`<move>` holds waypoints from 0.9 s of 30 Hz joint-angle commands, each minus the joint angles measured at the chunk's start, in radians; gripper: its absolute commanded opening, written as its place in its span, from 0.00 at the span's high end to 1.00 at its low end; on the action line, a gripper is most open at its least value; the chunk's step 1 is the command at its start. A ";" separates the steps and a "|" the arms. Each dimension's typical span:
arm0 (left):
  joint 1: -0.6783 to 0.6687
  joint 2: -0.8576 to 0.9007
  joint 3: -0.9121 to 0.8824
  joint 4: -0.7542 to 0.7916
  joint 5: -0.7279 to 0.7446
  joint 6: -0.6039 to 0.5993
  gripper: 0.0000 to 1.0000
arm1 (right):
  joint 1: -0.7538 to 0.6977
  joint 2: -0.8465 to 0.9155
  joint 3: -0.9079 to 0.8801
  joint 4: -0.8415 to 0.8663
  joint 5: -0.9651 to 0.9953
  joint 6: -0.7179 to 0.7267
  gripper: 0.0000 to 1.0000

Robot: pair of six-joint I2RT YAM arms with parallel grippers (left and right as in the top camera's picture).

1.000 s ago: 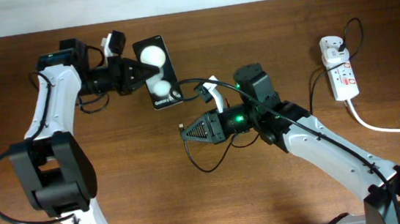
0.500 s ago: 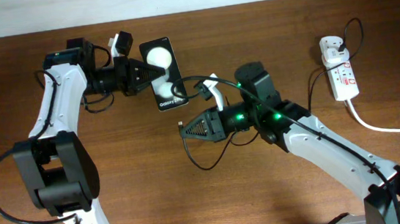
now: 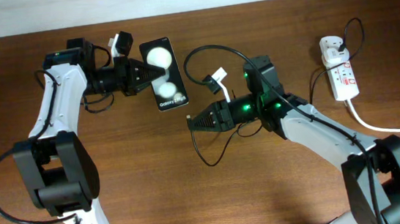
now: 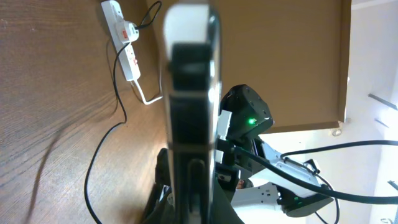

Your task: Plug charger to phone and switch on socket

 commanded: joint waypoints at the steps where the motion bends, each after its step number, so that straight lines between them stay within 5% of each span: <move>1: -0.003 -0.003 0.005 0.003 0.031 0.019 1.00 | 0.001 0.001 0.003 0.045 -0.069 0.006 0.96; 27: -0.015 -0.003 0.005 0.011 0.011 0.019 1.00 | 0.029 0.001 0.003 0.049 -0.061 0.043 0.96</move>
